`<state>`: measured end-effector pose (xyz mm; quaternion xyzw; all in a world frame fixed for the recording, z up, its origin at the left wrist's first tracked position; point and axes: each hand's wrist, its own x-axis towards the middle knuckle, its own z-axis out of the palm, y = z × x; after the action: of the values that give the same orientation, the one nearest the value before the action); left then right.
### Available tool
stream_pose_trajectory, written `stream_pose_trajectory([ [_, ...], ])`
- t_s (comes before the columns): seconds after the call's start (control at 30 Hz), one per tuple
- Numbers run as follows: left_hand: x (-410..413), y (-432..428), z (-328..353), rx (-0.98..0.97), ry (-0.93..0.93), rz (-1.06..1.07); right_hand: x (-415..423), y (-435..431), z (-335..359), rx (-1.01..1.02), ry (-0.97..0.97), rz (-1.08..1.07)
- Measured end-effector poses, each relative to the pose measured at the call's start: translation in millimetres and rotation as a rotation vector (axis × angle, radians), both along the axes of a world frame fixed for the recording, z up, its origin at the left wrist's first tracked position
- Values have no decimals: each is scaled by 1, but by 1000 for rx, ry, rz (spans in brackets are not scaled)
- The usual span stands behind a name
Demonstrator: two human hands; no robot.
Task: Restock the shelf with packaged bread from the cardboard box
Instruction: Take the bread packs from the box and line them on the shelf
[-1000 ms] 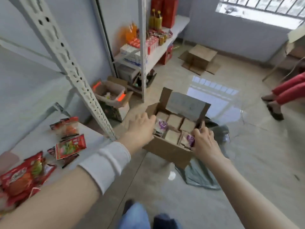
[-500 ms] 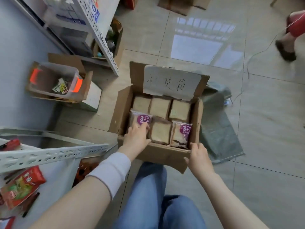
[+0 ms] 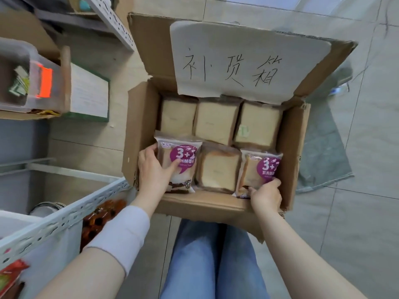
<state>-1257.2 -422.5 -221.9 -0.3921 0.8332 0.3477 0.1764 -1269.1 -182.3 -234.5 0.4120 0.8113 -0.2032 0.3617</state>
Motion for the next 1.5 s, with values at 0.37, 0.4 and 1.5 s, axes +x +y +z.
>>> stream_pose_trajectory([
  [0.37, -2, -1, 13, 189, 27, 107, 11, 16, 27, -162, 51, 139],
  [0.4, 0, 0, 16, 197, 47, 119, 11, 18, 29, -195, 74, 131],
  [1.5, 490, -183, 567, -334, 1205, 1023, 252, -297, 505, -1426, 478, 1117],
])
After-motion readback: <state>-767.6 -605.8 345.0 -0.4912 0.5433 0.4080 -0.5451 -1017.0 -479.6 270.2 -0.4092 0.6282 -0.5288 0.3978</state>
